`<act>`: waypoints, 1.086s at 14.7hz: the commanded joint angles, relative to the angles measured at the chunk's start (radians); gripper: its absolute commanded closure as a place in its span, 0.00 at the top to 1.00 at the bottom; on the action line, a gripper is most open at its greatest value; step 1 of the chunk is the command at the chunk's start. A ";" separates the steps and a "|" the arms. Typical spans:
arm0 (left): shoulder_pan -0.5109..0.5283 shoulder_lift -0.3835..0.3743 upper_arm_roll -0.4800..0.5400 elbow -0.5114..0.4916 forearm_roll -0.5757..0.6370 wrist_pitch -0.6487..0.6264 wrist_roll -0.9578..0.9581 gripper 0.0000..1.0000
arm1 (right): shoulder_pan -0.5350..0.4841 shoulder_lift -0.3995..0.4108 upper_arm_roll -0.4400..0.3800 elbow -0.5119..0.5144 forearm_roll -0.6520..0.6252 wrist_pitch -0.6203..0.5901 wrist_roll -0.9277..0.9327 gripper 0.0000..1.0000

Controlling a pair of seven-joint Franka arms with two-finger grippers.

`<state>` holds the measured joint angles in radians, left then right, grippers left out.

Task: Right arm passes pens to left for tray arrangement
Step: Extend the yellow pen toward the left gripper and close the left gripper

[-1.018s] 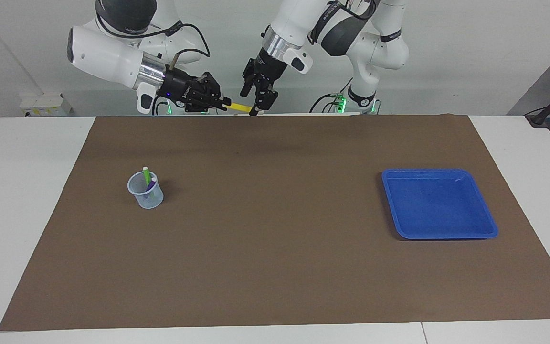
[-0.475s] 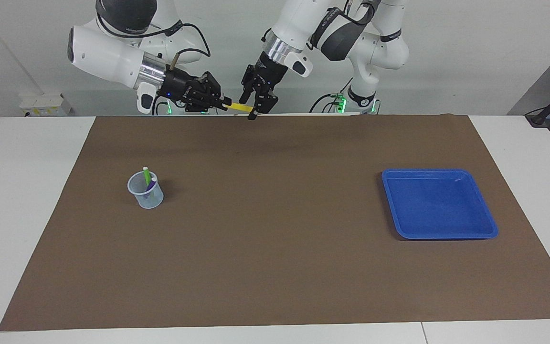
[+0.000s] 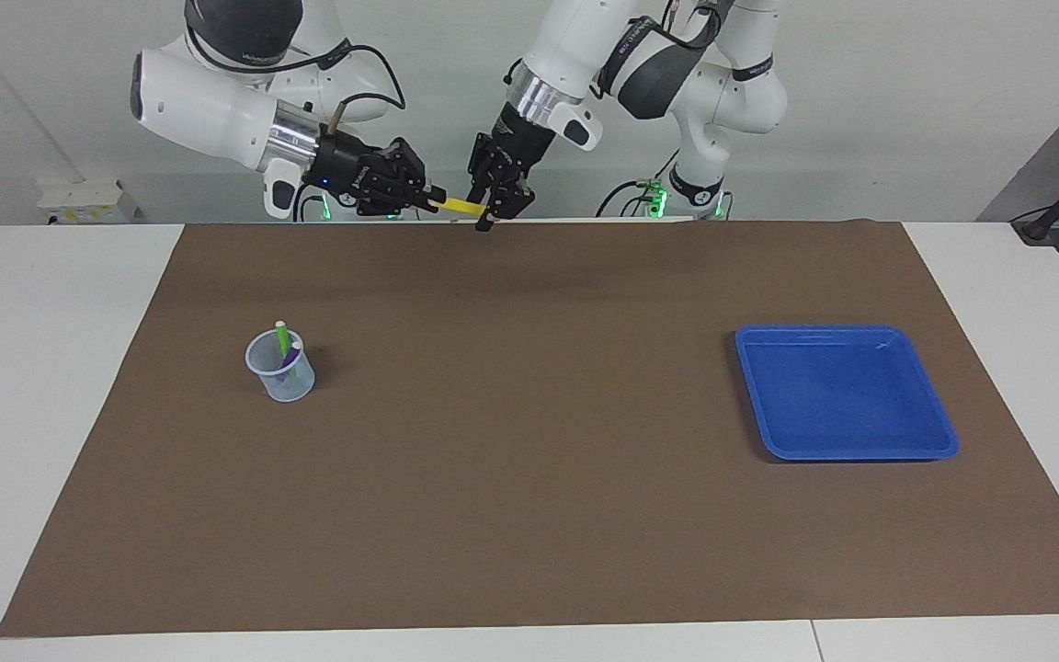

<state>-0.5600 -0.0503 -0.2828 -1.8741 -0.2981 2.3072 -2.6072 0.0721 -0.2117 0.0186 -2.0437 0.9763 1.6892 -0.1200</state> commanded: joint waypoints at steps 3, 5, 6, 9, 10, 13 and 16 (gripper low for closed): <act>-0.021 -0.011 0.007 -0.013 0.050 0.018 -0.021 0.40 | -0.005 -0.026 0.007 -0.027 0.031 0.017 0.006 0.00; -0.040 -0.009 0.007 -0.010 0.085 0.020 -0.021 0.26 | -0.005 -0.025 0.007 -0.027 0.031 0.017 0.006 0.00; -0.041 -0.009 0.007 -0.010 0.086 0.020 -0.022 0.20 | -0.005 -0.026 0.006 -0.027 0.036 0.017 0.006 0.00; -0.046 -0.011 0.007 -0.011 0.090 0.018 -0.020 0.00 | -0.005 -0.026 0.007 -0.027 0.038 0.017 0.002 0.00; -0.046 -0.011 0.007 -0.011 0.090 0.018 -0.019 0.00 | -0.003 -0.026 0.007 -0.027 0.038 0.017 0.002 0.00; -0.052 -0.011 0.007 -0.010 0.108 0.012 -0.016 0.00 | -0.003 -0.025 0.007 -0.027 0.038 0.017 0.002 0.00; -0.061 -0.011 0.007 -0.010 0.119 0.011 -0.016 0.00 | -0.003 -0.026 0.007 -0.027 0.038 0.018 0.000 0.00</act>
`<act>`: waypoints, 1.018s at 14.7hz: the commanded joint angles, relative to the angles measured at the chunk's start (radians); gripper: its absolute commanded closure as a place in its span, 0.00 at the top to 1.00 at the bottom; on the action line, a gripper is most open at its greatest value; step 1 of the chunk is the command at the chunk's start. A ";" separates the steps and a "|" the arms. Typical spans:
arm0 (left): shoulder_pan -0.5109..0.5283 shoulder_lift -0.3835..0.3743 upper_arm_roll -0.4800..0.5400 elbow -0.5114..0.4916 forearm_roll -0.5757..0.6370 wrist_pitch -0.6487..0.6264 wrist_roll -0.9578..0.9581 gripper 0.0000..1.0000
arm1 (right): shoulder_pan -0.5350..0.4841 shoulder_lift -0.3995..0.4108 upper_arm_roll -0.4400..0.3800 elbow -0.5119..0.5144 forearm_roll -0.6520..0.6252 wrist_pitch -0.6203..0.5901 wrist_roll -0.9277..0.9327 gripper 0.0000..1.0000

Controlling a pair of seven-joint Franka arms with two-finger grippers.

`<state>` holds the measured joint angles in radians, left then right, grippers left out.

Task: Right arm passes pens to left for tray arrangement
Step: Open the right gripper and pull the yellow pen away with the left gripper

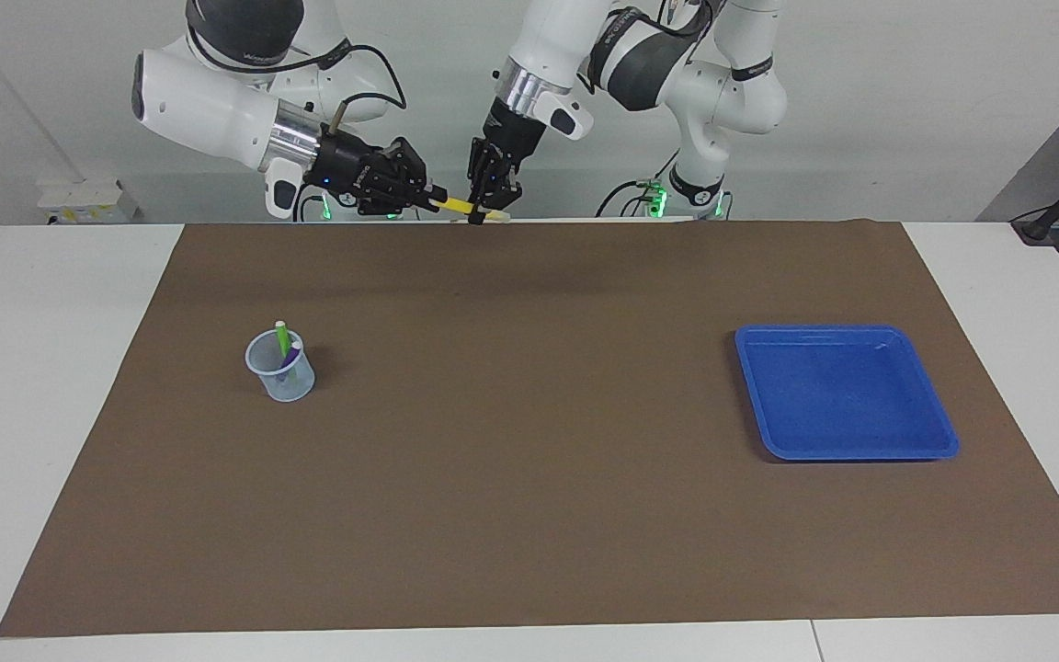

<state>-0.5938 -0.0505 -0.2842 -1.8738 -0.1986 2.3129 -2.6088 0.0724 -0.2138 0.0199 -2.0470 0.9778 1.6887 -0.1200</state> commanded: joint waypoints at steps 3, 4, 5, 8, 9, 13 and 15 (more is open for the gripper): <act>-0.029 -0.011 0.008 -0.010 0.022 0.006 -0.014 0.00 | -0.002 -0.022 0.006 -0.021 0.036 0.020 0.002 0.00; -0.029 -0.011 0.008 -0.010 0.022 0.006 -0.014 0.00 | -0.002 -0.022 0.006 -0.021 0.036 0.020 0.002 0.00; -0.029 -0.011 0.008 -0.010 0.022 0.006 -0.014 0.00 | -0.002 -0.018 0.006 -0.010 0.030 0.020 0.012 0.00; -0.032 -0.011 0.008 -0.010 0.025 0.008 -0.014 0.00 | -0.002 -0.016 0.008 -0.009 0.015 0.023 0.010 0.30; -0.032 -0.011 0.008 -0.010 0.028 0.008 -0.013 0.00 | -0.002 -0.015 0.008 -0.007 0.015 0.023 0.008 0.33; -0.032 -0.011 0.008 -0.010 0.044 0.013 -0.014 0.00 | -0.002 -0.015 0.008 -0.007 0.015 0.023 0.002 0.68; -0.032 -0.012 0.008 -0.016 0.044 0.013 -0.011 0.00 | -0.002 -0.015 0.008 -0.007 0.015 0.023 -0.001 0.90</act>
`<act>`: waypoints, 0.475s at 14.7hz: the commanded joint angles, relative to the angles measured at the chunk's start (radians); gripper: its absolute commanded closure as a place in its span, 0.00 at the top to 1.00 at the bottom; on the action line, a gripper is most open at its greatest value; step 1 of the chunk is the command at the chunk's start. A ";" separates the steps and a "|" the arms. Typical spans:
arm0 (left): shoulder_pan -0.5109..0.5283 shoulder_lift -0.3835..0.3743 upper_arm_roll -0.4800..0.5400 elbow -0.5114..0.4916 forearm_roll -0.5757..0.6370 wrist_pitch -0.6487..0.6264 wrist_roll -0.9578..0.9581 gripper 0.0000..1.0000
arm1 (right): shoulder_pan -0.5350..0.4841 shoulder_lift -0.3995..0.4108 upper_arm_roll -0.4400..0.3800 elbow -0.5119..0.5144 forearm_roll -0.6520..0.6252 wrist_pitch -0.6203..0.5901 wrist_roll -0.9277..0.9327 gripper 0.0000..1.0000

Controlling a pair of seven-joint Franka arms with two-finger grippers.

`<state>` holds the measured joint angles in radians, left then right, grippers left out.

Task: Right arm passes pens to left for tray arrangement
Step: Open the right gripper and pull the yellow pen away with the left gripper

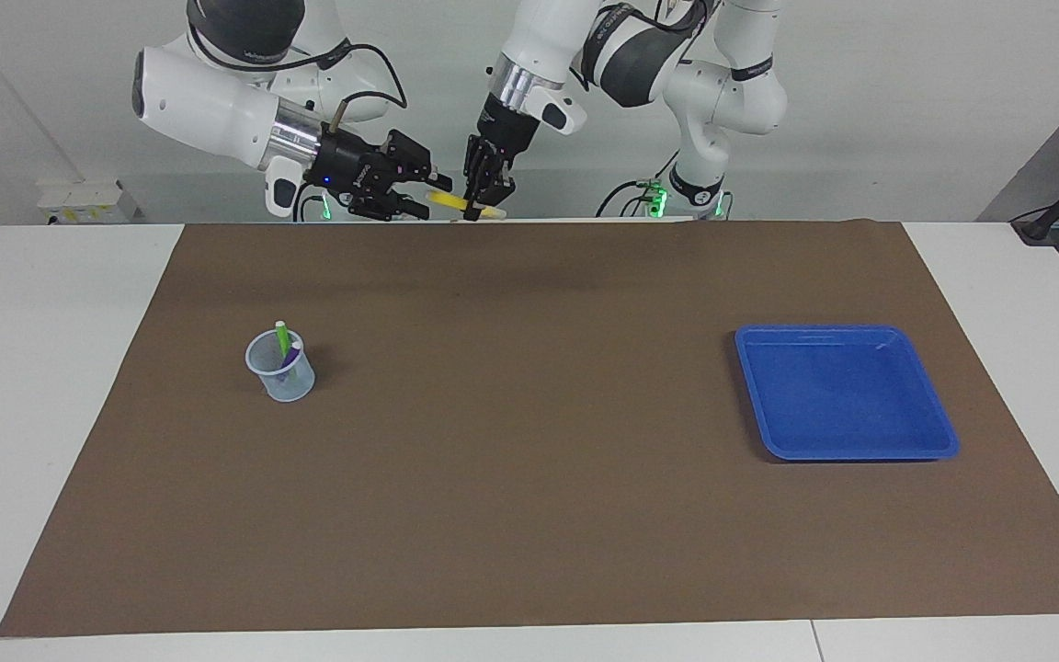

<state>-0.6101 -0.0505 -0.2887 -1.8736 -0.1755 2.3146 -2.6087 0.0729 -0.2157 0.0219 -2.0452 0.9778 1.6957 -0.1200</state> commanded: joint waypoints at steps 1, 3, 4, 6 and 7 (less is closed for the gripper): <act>-0.013 -0.017 0.013 -0.024 0.022 0.009 0.007 0.00 | -0.002 -0.013 0.006 -0.009 0.010 0.016 -0.009 0.97; -0.002 -0.028 0.019 -0.054 0.021 -0.001 0.097 0.00 | -0.002 -0.011 0.006 -0.007 -0.028 0.018 -0.039 1.00; 0.010 -0.043 0.025 -0.082 0.021 -0.003 0.151 0.00 | -0.002 -0.010 0.006 -0.006 -0.050 0.018 -0.049 1.00; 0.085 -0.055 0.025 -0.113 0.021 -0.038 0.295 0.00 | -0.002 -0.010 0.004 -0.004 -0.108 0.019 -0.087 1.00; 0.120 -0.066 0.025 -0.130 0.021 -0.061 0.390 0.00 | -0.004 -0.007 0.006 0.003 -0.157 0.021 -0.099 1.00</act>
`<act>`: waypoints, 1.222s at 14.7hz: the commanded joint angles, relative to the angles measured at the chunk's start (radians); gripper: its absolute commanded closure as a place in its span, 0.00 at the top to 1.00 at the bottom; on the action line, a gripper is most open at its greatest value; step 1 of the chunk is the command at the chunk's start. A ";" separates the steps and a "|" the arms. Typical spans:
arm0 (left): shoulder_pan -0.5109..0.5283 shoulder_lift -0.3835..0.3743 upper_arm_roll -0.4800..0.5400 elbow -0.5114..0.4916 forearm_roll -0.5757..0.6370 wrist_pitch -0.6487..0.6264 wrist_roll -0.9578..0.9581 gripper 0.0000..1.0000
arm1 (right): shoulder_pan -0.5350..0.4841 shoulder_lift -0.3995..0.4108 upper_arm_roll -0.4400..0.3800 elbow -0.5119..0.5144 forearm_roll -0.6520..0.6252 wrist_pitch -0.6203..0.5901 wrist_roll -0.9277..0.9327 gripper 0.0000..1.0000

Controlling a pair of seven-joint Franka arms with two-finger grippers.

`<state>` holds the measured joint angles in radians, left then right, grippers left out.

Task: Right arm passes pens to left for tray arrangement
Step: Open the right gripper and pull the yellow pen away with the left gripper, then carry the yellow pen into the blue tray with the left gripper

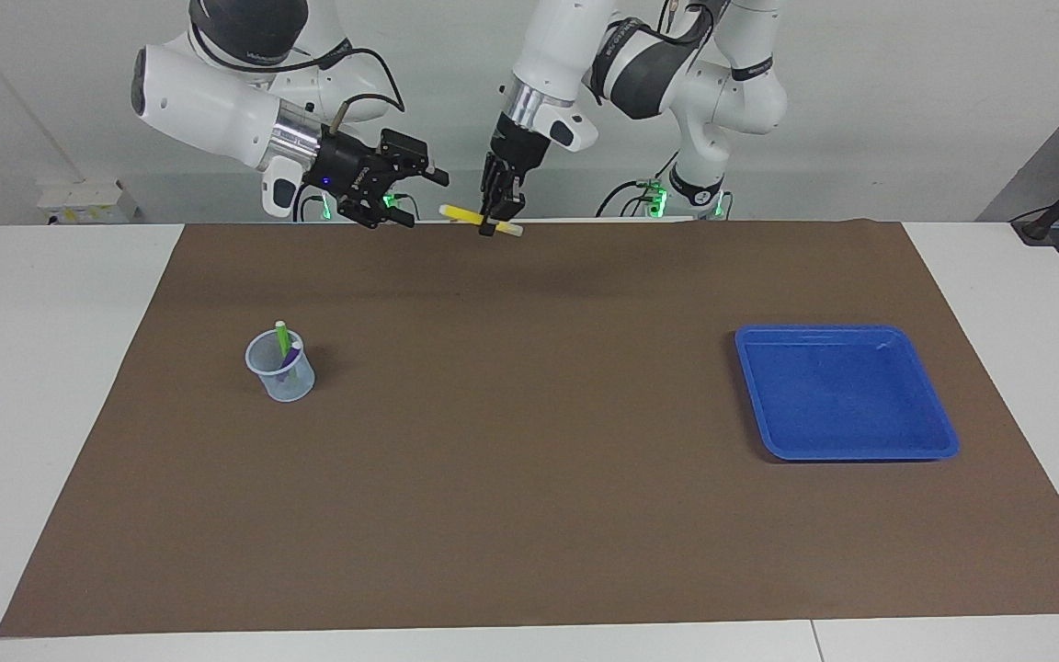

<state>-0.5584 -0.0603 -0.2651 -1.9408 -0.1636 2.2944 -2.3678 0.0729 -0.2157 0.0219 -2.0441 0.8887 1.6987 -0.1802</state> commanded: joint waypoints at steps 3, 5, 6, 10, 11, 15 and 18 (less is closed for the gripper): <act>0.228 -0.072 0.003 -0.093 0.000 -0.101 0.452 0.00 | -0.004 0.006 0.006 0.021 -0.224 0.048 -0.067 1.00; 0.339 -0.073 0.004 -0.093 -0.025 -0.159 0.681 0.00 | -0.002 0.007 0.006 0.021 -0.322 0.079 -0.071 1.00; 0.403 -0.073 0.006 -0.089 -0.049 -0.192 0.800 0.00 | -0.002 0.007 0.006 0.021 -0.373 0.094 -0.071 1.00; 0.578 -0.090 0.006 -0.089 -0.056 -0.334 1.253 0.00 | 0.024 0.009 0.007 0.018 -0.581 0.145 -0.059 1.00; 0.619 -0.089 0.007 -0.087 -0.056 -0.361 1.368 0.00 | 0.024 0.010 0.007 0.010 -0.630 0.160 -0.062 1.00; 0.759 -0.052 0.015 -0.089 -0.051 -0.374 1.740 0.00 | 0.024 0.013 0.007 -0.010 -0.744 0.191 -0.067 1.00; 0.833 0.035 0.015 -0.076 0.048 -0.328 1.991 0.00 | 0.018 0.021 0.006 -0.059 -0.810 0.263 -0.070 1.00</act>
<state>0.2309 -0.0852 -0.2385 -2.0226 -0.1750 1.9327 -0.5268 0.0983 -0.1959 0.0261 -2.0584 0.1172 1.9045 -0.2311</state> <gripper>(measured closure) 0.824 0.000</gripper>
